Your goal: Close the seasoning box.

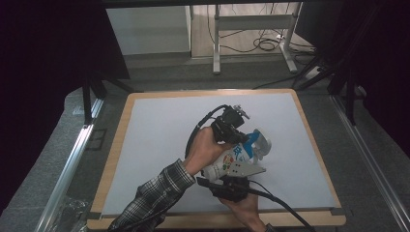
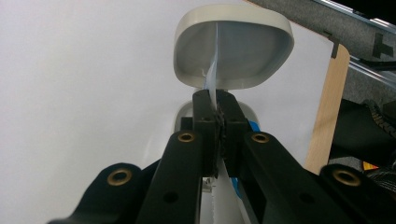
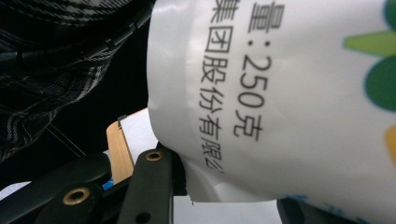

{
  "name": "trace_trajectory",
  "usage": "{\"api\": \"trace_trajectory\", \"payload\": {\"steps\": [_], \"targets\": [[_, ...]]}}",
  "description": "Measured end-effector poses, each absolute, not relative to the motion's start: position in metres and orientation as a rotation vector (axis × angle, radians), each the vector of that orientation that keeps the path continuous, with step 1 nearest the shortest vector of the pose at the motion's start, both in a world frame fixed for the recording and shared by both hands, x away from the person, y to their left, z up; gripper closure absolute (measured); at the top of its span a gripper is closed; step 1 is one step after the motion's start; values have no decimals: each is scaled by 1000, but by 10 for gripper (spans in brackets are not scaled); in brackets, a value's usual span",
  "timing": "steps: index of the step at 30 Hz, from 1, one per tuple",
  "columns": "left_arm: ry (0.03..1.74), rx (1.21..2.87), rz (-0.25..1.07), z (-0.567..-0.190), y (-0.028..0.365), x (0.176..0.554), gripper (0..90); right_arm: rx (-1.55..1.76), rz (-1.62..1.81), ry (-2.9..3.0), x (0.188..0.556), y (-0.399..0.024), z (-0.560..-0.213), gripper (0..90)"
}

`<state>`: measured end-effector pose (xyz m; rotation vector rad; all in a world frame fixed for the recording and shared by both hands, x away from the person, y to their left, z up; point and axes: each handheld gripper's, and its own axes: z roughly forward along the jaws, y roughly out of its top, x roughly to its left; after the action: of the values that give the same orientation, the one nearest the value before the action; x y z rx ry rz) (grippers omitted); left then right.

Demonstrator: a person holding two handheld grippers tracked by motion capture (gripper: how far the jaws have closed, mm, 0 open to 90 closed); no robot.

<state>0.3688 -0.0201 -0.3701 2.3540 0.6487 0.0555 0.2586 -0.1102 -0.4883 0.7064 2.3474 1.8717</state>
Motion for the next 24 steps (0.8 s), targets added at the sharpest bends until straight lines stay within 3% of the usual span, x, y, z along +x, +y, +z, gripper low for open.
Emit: {"api": "trace_trajectory", "payload": {"steps": [24], "targets": [[654, 2351, 59, -369, -19, 369, 884, 702, 1878, 2342, 259, -109, -488, 664]]}}
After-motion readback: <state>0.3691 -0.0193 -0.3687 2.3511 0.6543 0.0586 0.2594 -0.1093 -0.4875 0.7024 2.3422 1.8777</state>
